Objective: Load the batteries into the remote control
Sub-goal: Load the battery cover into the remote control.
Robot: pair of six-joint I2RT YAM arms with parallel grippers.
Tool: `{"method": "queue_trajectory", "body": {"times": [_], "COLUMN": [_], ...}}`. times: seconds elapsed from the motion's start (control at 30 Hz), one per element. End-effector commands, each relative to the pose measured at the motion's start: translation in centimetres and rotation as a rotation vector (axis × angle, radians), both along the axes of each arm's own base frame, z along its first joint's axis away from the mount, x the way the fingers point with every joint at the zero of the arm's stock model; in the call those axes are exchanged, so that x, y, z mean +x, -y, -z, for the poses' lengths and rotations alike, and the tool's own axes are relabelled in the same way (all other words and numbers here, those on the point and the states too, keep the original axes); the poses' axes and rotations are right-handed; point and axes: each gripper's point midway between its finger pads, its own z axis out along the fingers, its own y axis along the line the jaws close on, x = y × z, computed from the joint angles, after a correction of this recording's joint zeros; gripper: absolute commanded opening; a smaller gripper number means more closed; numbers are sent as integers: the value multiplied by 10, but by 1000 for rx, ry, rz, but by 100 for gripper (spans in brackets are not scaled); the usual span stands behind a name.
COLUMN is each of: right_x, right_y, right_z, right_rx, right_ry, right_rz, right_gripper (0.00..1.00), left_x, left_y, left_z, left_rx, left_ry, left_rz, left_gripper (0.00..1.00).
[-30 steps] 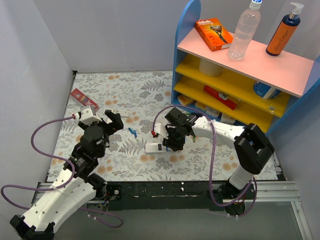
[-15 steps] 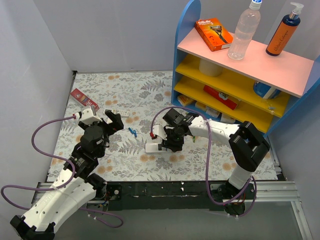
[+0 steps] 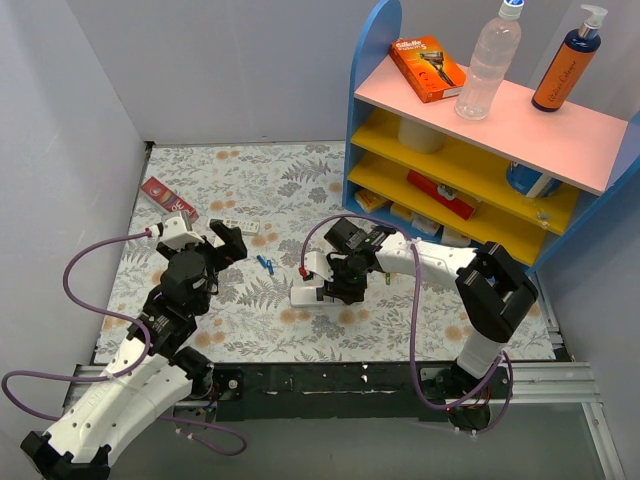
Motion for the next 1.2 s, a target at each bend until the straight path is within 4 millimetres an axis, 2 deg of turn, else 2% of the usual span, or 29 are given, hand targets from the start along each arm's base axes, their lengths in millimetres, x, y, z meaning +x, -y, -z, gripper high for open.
{"method": "queue_trajectory", "body": {"times": [0.0, 0.43, 0.83, 1.17], "right_x": [10, 10, 10, 15], "right_y": [-13, -16, -15, -17], "right_z": [-10, -9, 1, -1], "right_rx": [30, 31, -3, -1], "right_ry": [47, 55, 60, 85], "right_rz": [-22, -37, -47, -45], "right_gripper": [27, 27, 27, 26], "left_x": [2, 2, 3, 3], "left_y": [-2, -1, -1, -1], "left_z": [1, 2, 2, 2], "left_rx": [7, 8, 6, 4], "left_ry": [4, 0, -1, 0], "left_rz": [-4, -1, 2, 0], "left_gripper": [98, 98, 98, 98]}}
